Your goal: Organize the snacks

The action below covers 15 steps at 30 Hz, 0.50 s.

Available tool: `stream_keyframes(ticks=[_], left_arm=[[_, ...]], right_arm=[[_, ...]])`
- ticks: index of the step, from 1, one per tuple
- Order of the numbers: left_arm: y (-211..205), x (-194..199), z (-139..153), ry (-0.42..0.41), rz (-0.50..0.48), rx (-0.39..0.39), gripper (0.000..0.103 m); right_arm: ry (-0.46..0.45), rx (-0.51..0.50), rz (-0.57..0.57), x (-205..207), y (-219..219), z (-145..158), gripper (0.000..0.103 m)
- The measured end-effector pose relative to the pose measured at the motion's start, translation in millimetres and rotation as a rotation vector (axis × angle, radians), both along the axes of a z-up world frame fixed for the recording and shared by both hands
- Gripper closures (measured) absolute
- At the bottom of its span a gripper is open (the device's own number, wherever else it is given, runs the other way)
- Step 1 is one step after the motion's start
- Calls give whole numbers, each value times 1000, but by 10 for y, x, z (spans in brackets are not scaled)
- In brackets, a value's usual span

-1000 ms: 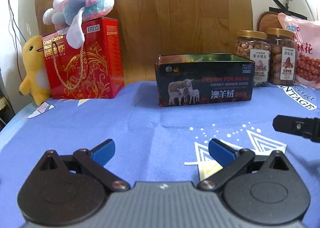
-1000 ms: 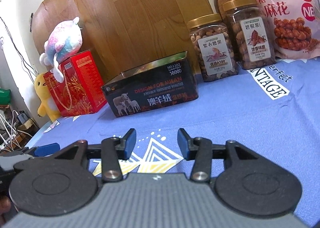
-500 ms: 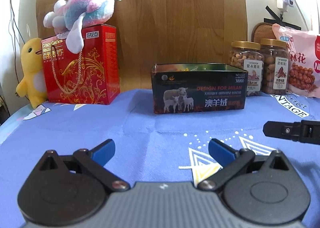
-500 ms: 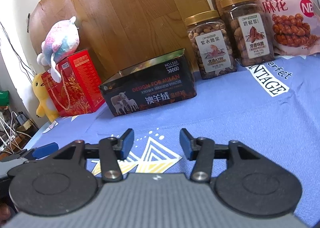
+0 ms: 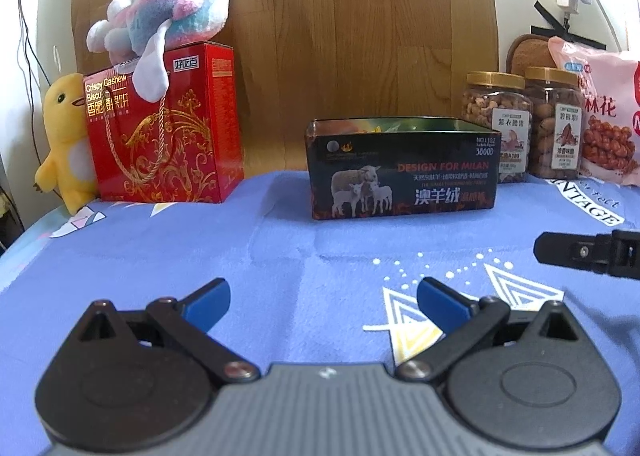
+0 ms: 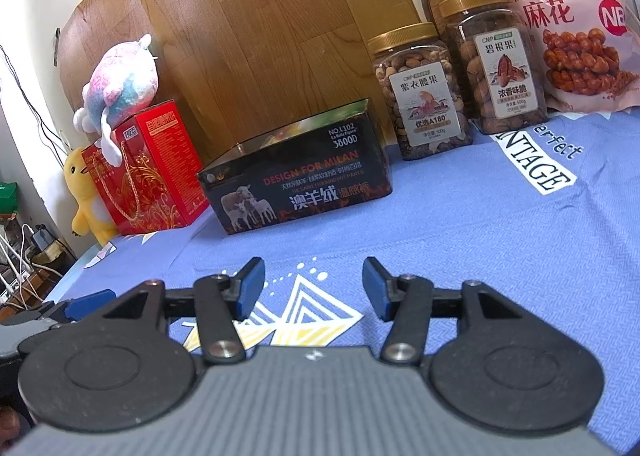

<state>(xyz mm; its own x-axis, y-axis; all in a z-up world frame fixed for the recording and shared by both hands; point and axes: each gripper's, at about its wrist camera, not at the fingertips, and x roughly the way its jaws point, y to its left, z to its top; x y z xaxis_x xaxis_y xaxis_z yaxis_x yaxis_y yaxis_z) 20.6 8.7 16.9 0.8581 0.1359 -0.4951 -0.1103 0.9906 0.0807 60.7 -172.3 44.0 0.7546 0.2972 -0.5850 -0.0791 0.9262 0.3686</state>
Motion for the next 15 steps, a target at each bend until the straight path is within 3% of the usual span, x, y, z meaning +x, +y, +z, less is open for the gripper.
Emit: stream_keyframes(ticks=[6, 15], left_arm=[[-61, -3, 4, -2, 11, 48, 0], [-41, 28, 10, 14, 36, 43, 0]], right_arm=[[0, 7, 1, -8, -7, 4, 46], [0, 20, 3, -6, -19, 9, 45]])
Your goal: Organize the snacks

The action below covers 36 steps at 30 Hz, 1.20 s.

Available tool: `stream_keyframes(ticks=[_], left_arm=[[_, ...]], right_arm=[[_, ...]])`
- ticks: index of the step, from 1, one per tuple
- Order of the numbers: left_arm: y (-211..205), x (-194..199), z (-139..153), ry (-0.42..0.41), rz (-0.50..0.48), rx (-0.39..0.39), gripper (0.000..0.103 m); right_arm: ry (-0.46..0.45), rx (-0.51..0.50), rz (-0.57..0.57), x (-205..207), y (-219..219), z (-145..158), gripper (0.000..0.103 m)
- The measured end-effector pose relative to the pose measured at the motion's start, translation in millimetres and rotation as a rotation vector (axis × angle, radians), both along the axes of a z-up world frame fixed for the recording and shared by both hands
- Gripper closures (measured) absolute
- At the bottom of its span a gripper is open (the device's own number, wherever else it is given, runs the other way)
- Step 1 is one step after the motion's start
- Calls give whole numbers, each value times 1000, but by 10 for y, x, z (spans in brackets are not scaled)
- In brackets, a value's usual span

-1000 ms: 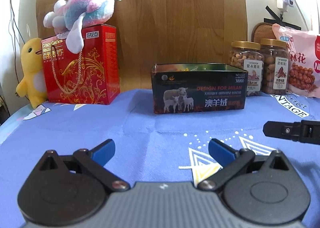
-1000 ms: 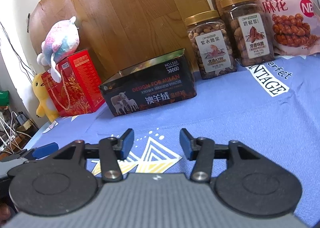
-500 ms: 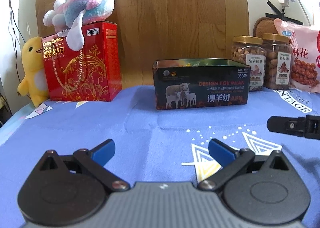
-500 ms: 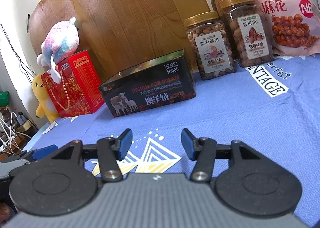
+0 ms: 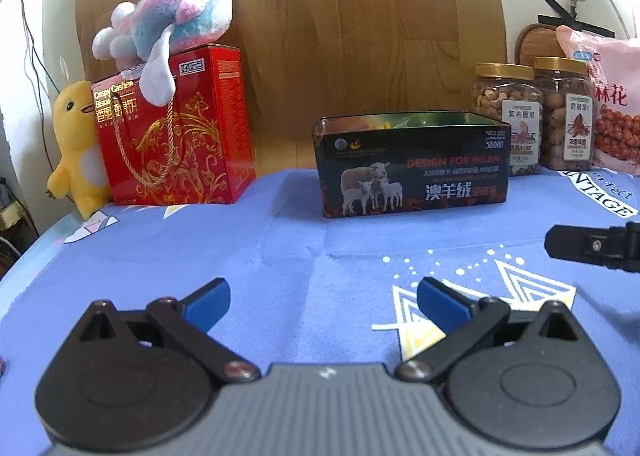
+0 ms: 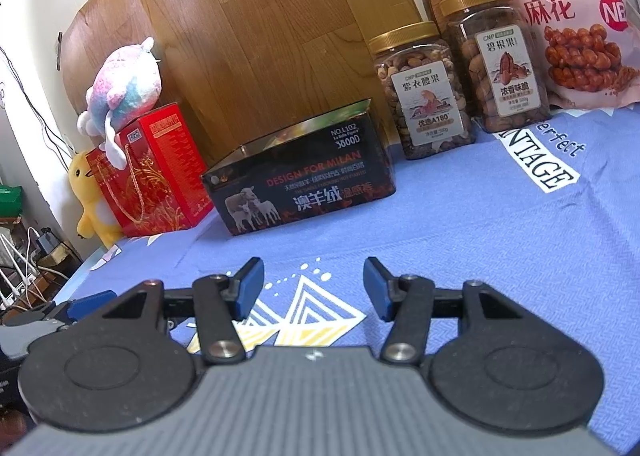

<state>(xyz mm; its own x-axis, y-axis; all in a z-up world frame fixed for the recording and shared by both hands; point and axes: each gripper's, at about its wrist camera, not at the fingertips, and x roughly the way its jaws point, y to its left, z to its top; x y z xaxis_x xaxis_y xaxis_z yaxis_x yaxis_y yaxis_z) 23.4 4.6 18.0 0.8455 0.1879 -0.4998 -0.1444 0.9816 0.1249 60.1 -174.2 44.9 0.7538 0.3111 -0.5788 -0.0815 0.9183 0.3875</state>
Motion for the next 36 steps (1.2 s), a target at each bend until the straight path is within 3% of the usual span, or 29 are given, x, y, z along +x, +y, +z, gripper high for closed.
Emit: stream_keyframes(ticks=[9, 36], left_arm=[[-97, -33, 9, -9, 3, 40, 0], [-38, -51, -20, 13, -29, -39, 0]], right_arm=[[1, 12, -1, -2, -9, 2, 45], [0, 10, -1, 1, -10, -5, 44]])
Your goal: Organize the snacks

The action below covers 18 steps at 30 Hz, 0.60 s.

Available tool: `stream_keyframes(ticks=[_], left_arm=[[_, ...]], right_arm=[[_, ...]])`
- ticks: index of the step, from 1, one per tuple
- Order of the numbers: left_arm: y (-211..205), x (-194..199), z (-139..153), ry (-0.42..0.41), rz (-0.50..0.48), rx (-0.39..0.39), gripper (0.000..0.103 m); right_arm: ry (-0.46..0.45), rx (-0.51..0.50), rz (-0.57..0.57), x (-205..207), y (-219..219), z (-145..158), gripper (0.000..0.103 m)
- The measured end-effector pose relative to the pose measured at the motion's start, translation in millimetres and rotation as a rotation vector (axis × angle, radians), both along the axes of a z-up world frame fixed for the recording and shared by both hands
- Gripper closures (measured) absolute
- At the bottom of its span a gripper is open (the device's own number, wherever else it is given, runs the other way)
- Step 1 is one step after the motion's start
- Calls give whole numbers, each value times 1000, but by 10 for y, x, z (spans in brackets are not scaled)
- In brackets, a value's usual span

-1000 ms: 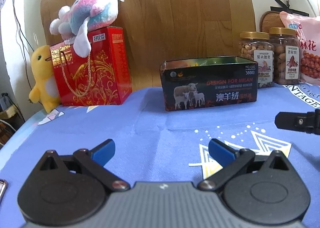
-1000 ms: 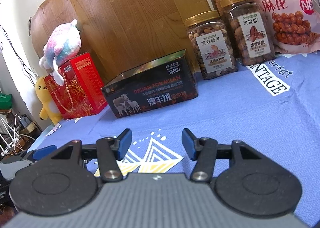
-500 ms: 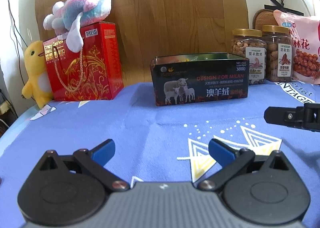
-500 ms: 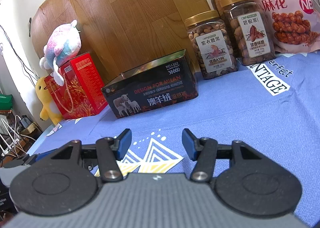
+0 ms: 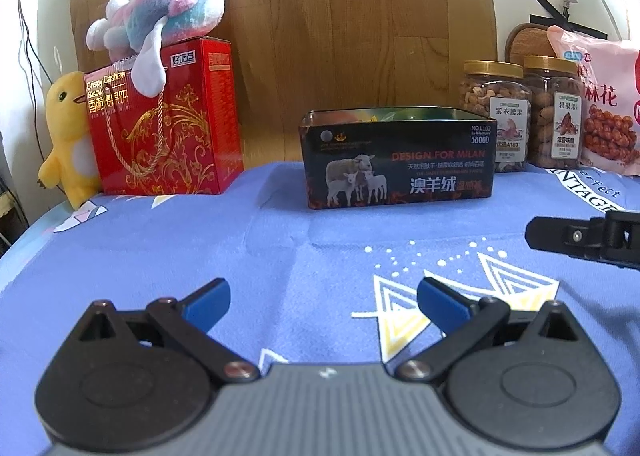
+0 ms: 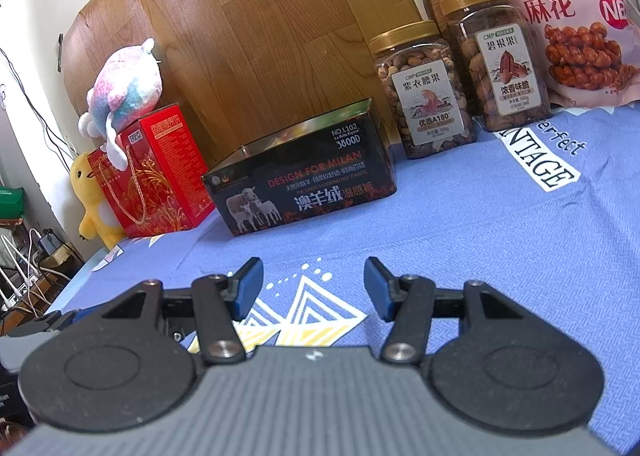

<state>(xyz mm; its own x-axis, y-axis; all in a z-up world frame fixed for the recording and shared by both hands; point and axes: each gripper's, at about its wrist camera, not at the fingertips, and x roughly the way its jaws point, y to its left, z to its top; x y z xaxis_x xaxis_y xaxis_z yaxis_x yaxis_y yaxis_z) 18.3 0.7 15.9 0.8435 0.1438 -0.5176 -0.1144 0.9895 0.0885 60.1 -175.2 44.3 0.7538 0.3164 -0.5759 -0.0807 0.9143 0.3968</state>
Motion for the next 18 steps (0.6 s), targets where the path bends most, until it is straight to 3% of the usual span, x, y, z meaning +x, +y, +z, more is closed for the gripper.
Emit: stream_keyframes(ticks=[18], left_arm=[[-2, -7, 2, -2, -5, -3, 0]], right_arm=[[0, 0, 1, 0, -1, 4, 44]])
